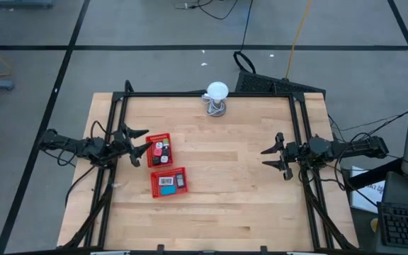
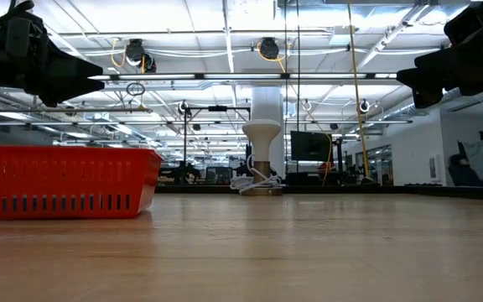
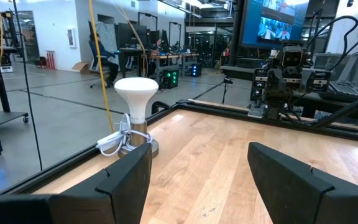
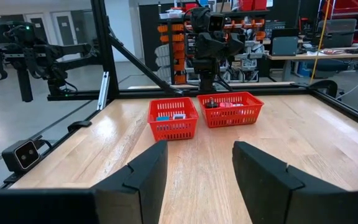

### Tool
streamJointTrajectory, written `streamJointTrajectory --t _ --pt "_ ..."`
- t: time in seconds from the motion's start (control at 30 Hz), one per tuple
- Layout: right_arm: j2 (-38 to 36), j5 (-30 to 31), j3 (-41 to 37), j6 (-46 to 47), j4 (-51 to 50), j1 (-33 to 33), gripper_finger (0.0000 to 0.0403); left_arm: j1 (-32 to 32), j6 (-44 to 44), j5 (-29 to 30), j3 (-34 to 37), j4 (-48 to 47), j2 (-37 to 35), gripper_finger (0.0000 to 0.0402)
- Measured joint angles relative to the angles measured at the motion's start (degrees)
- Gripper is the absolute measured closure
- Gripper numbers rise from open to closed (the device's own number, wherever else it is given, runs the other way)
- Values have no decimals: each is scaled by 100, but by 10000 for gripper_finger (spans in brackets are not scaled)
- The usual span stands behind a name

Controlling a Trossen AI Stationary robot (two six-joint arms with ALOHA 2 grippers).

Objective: Pick & Place Office items
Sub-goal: Return to Home Position

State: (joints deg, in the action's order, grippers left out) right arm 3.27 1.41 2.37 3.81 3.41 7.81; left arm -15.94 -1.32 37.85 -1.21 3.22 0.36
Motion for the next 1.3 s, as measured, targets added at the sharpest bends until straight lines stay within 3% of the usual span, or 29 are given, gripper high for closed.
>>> streamJointTrajectory --t 1.3 --pt "1 -1 -1 0 0 1 235 0 0 1 0 0 2 133"
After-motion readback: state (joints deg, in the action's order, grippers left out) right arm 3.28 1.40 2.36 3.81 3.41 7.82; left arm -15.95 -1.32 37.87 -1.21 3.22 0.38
